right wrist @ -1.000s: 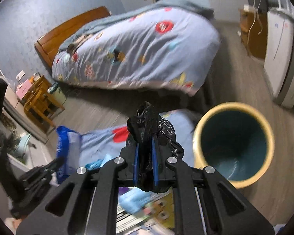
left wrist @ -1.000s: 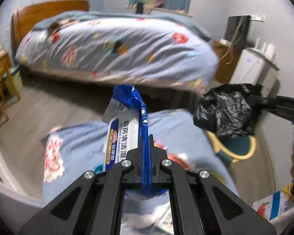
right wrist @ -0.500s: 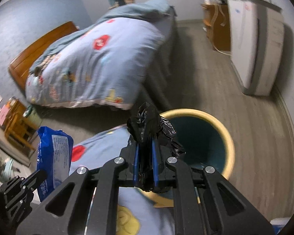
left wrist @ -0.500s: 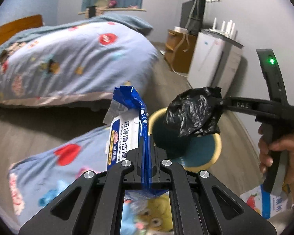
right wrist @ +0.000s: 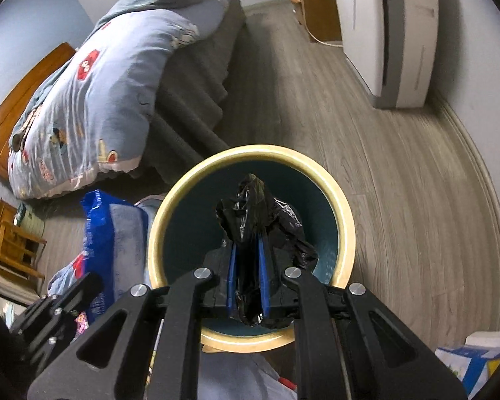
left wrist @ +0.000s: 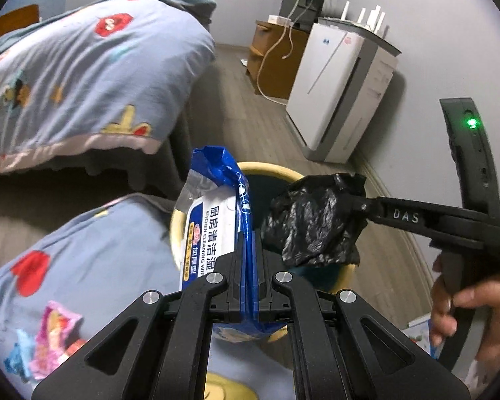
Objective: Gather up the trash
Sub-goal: 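Carry both items over the bin and open both tools to drop them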
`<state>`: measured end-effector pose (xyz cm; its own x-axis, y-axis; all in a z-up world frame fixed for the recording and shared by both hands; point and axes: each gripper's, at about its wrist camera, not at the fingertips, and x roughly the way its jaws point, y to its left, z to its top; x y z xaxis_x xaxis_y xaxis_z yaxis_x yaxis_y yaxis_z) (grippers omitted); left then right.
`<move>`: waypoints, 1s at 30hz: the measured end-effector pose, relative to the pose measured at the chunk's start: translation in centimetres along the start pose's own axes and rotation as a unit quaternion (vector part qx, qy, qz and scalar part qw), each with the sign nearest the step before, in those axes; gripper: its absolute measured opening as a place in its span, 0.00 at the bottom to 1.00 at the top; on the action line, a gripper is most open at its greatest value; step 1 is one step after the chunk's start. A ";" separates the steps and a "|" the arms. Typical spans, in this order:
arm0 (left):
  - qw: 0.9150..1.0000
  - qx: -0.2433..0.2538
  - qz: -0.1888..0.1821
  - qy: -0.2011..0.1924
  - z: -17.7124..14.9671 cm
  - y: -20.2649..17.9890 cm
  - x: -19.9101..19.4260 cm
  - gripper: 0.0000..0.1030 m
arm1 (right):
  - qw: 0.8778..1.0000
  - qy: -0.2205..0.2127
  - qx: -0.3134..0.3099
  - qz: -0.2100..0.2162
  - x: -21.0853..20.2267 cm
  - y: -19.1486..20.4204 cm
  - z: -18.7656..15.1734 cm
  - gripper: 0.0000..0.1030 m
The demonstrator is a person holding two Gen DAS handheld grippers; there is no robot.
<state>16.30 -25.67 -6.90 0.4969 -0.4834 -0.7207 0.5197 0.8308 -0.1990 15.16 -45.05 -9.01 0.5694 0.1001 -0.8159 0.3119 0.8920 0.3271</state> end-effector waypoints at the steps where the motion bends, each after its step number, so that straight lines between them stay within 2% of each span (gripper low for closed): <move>1: 1.000 0.004 0.000 0.002 0.1 -0.3 0.6 0.03 | 1.000 0.002 0.004 0.000 0.1 -0.1 -0.1 0.12; 3: 1.000 0.007 -0.004 0.005 0.2 -0.6 1.3 0.03 | 1.000 0.005 0.008 -0.004 0.5 -0.2 -0.1 0.16; 5: 1.000 0.008 0.000 0.008 0.2 -0.7 1.7 0.05 | 1.000 0.004 0.012 -0.006 0.6 -0.1 0.0 0.37; 7: 1.000 0.004 -0.002 0.009 0.1 -0.7 1.7 0.12 | 1.000 -0.002 0.017 -0.006 0.4 -0.4 0.0 0.47; 8: 1.000 0.002 -0.002 0.007 0.0 -0.6 1.6 0.13 | 1.000 -0.005 0.019 -0.007 0.3 -0.6 0.1 0.49; 9: 1.000 0.001 0.000 0.006 0.0 -0.5 1.5 0.18 | 1.000 -0.006 0.019 -0.007 0.3 -0.6 0.1 0.50; 11: 1.000 -0.006 0.003 0.003 -0.1 -0.2 1.2 0.32 | 1.000 -0.008 0.019 -0.010 0.1 -0.7 0.1 0.61; 12: 1.000 -0.008 0.006 0.001 -0.2 -0.1 1.0 0.39 | 1.000 -0.008 0.019 -0.009 0.1 -0.7 0.1 0.63; 14: 1.000 -0.009 0.010 -0.004 -0.3 0.2 0.5 0.44 | 1.000 -0.011 0.017 -0.009 0.0 -0.5 0.2 0.66; 15: 1.000 -0.008 0.014 -0.005 -0.4 0.3 0.3 0.48 | 1.000 -0.014 0.015 -0.010 -0.1 -0.4 0.2 0.71; 17: 0.999 -0.005 0.030 -0.011 -0.6 0.5 -0.5 0.63 | 1.000 -0.019 0.013 -0.010 -0.4 -0.1 0.2 0.84; 19: 0.999 -0.007 0.046 -0.019 -0.7 0.8 -1.6 0.81 | 1.000 -0.026 0.005 -0.011 -0.8 0.3 0.2 0.91; 20: 0.998 -0.007 0.055 -0.023 -0.8 1.0 -2.0 0.84 | 0.999 -0.029 0.000 -0.015 -1.0 0.5 0.2 0.94; 21: 0.998 -0.008 0.065 -0.025 -0.9 1.1 -2.4 0.89 | 0.999 -0.035 -0.013 -0.026 -1.3 0.9 0.1 0.94; 26: 0.994 0.005 0.109 -0.033 -1.7 2.1 -6.0 0.91 | 0.996 -0.053 -0.053 -0.054 -2.9 2.3 -0.1 0.94; 30: 0.990 0.012 0.133 -0.039 -2.8 3.0 -10.1 0.92 | 0.995 -0.066 -0.059 -0.048 -4.8 3.5 -0.7 0.94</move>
<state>10.88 -17.49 -2.06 0.6697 -0.2682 -0.6925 0.3783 0.9256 0.0073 12.95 -42.10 -4.25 0.6389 -0.0392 -0.7683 0.2822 0.9410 0.1866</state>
